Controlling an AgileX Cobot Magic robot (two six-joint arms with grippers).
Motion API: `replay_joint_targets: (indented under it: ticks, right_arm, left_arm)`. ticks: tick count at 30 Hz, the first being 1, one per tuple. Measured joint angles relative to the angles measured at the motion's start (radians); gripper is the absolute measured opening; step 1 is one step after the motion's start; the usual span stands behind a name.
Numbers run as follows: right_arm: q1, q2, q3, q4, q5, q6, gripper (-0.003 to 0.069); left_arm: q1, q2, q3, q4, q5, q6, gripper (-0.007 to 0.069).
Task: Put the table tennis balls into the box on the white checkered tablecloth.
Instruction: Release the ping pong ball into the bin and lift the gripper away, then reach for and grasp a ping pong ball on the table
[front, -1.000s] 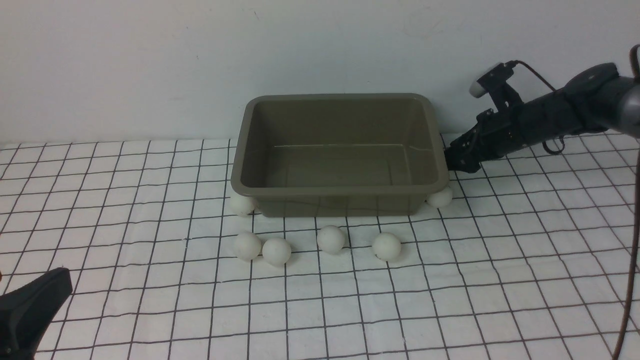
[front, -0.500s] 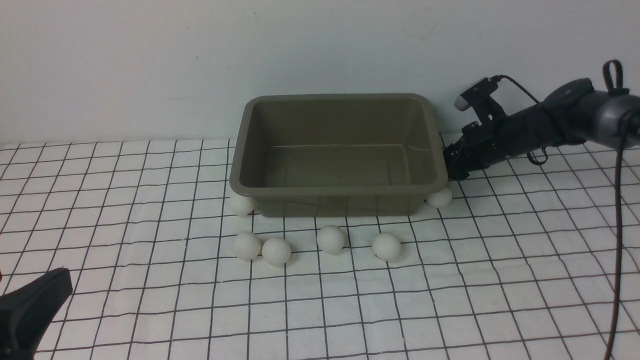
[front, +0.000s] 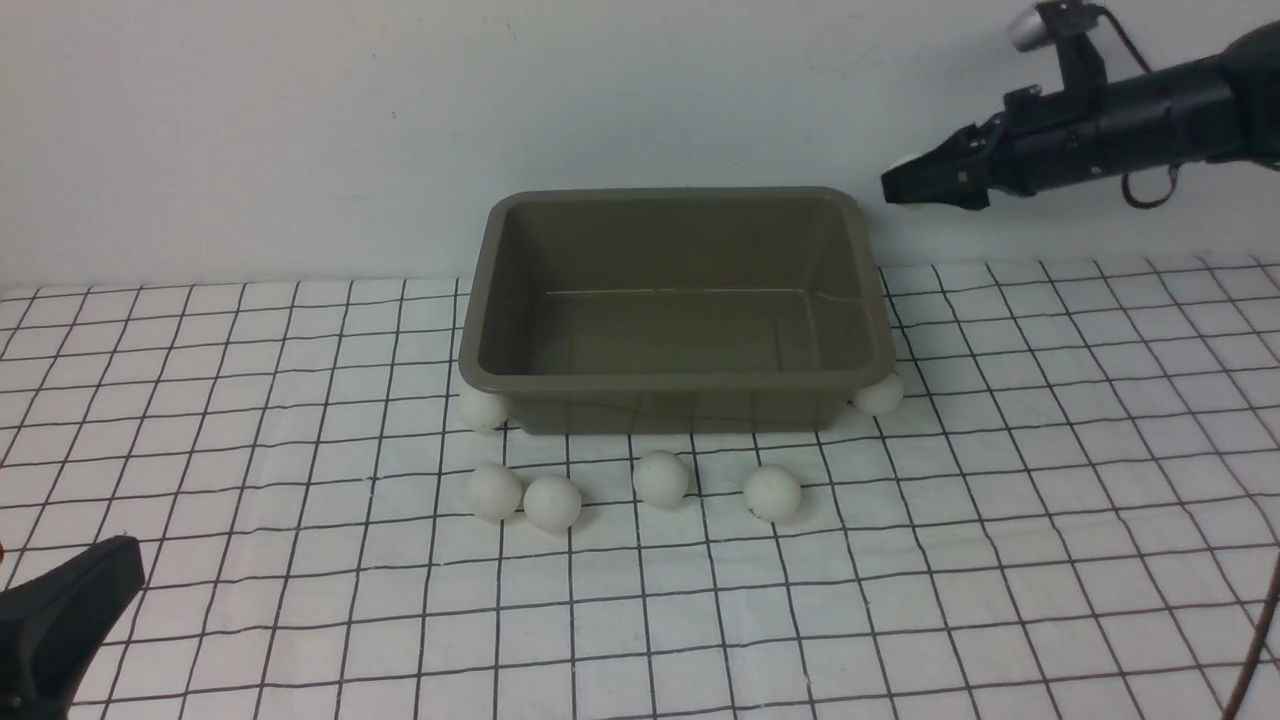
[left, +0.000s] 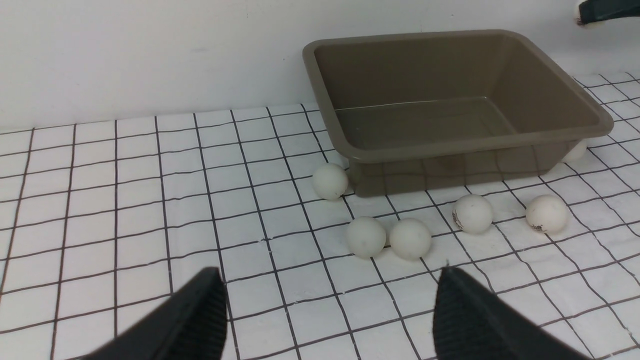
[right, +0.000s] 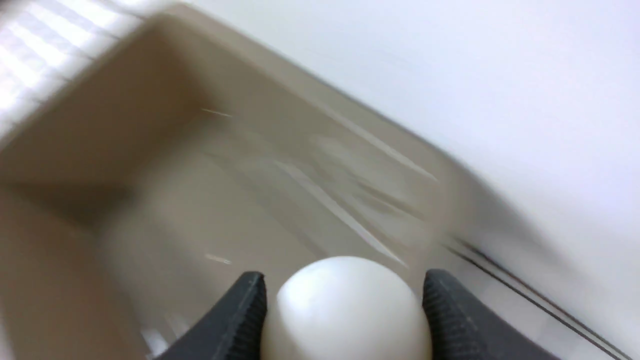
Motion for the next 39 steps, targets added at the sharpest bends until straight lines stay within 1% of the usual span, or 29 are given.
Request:
replay_joint_targets:
  ticks: [3, 5, 8, 9, 10, 11, 12, 13, 14, 16, 20, 24, 26, 30, 32, 39]
  right_arm:
    - [0.057, 0.0, -0.002, -0.013, 0.021, 0.001, 0.036]
    - [0.114, 0.002, -0.002, -0.066, 0.029, 0.004, 0.036]
    - [0.149, 0.002, -0.002, -0.112, 0.033, 0.011, 0.037]
    - [0.164, 0.002, -0.002, -0.127, 0.034, 0.023, 0.0386]
    - [0.176, 0.002, -0.002, -0.147, 0.027, 0.037, 0.0421]
    - [0.188, 0.002, -0.002, -0.18, -0.001, 0.059, 0.0489]
    - [0.191, 0.002, -0.002, -0.203, -0.025, 0.069, 0.0533]
    - [0.19, 0.002, -0.002, -0.224, -0.044, 0.077, 0.0559]
    - [0.18, 0.002, -0.002, -0.244, -0.062, 0.08, 0.0575]
    - [0.139, -0.003, -0.002, -0.278, -0.071, 0.087, 0.0575]
    - [0.025, -0.026, -0.001, -0.331, -0.052, 0.094, 0.0531]
    - [-0.091, -0.044, -0.001, -0.355, 0.025, 0.083, 0.0508]
    - [-0.109, -0.044, -0.001, -0.372, 0.031, 0.097, 0.0506]
    - [-0.111, -0.052, 0.001, -0.483, 0.044, 0.177, 0.0505]
    - [-0.106, -0.061, 0.001, -0.516, 0.046, 0.205, 0.0505]
    - [-0.105, -0.148, 0.002, -0.552, 0.052, 0.299, 0.0505]
  left_arm:
    - [0.0, 0.0, 0.0, 0.0, 0.0, 0.0, 0.0499]
    - [0.0, 0.0, 0.0, 0.0, 0.0, 0.0, 0.0499]
    - [0.0, 0.0, 0.0, 0.0, 0.0, 0.0, 0.0499]
    - [0.0, 0.0, 0.0, 0.0, 0.0, 0.0, 0.0499]
    - [0.0, 0.0, 0.0, 0.0, 0.0, -0.001, 0.0499]
    - [0.0, 0.0, 0.0, 0.0, 0.002, -0.003, 0.0499]
    - [0.0, 0.0, 0.0, 0.0, 0.005, -0.003, 0.0499]
    - [0.0, 0.0, 0.0, 0.0, 0.007, -0.004, 0.0499]
    - [0.0, 0.0, 0.0, 0.0, 0.008, -0.004, 0.0499]
    - [0.0, 0.0, 0.0, -0.003, 0.008, -0.004, 0.0499]
    - [0.0, 0.0, 0.0, -0.005, 0.008, -0.004, 0.0499]
    - [0.0, 0.0, 0.0, -0.005, 0.008, -0.004, 0.0499]
    - [0.0, 0.001, 0.0, -0.005, 0.008, -0.004, 0.0499]
    - [0.0, 0.001, 0.0, -0.007, 0.008, -0.005, 0.0499]
    - [0.0, 0.001, 0.0, -0.008, 0.008, -0.005, 0.0499]
    - [0.0, 0.001, 0.0, -0.008, 0.008, -0.006, 0.0499]
